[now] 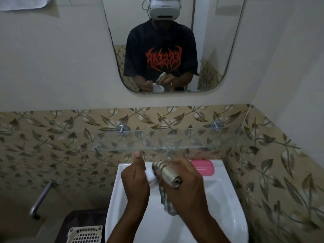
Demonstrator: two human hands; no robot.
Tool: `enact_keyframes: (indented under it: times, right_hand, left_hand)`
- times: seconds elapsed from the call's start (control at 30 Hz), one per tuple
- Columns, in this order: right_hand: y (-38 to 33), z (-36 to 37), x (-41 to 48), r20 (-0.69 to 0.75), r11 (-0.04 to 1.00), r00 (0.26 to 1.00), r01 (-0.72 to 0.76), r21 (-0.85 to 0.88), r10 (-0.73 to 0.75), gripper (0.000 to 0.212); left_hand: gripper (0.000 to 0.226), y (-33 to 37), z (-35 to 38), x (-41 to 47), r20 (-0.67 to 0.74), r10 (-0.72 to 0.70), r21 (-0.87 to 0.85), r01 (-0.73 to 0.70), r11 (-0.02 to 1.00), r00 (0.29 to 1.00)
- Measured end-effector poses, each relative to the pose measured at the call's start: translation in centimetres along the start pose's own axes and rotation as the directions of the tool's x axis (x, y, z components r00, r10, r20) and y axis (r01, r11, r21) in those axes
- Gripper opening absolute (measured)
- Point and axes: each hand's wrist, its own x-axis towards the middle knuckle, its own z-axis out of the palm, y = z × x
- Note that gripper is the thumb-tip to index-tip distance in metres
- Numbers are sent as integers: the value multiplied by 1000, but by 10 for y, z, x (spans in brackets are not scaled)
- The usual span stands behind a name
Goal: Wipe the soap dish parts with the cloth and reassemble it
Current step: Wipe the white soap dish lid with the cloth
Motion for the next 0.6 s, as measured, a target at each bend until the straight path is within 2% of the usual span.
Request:
enact_keyframes:
  times: [0.07,0.13,0.2,0.27,0.33,0.47,0.53,0.6]
  right_hand:
    - [-2,5,-3,22,999,999,29,-31,-28,25]
    - [6,7,-2,-14,997,997,-80,19,80,20]
    - [17,8,1,-20,966,967,-251,60,252,13]
    - [24,10,4,61,887,892,-452,97,448,12]
    - [31,14,4,158,806,810,-583,101,565,21]
    - [54,30,-2,281,706,691,-706,65,666,33]
    - [70,44,-7,327,613,610,-783,106,722,34]
    - [88,64,-11,394,488,508,-858,159,766,33]
  left_hand:
    - [66,-4,-2,-1,16,-17,-11,17,1000,1000]
    - [61,-6,-4,0,22,-36,-30,36,999,999]
    - [58,-9,-8,0,28,-109,-83,111,990,994]
    - [57,-12,-11,-1,34,-197,-147,200,969,980]
    - [61,-18,-17,0,8,-289,-182,286,941,957]
    - [43,-35,-32,9,-92,-542,-283,500,819,836]
    - [39,-41,-45,11,-162,-623,-313,558,768,766]
    - [41,-49,-60,12,-261,-644,-321,565,760,719]
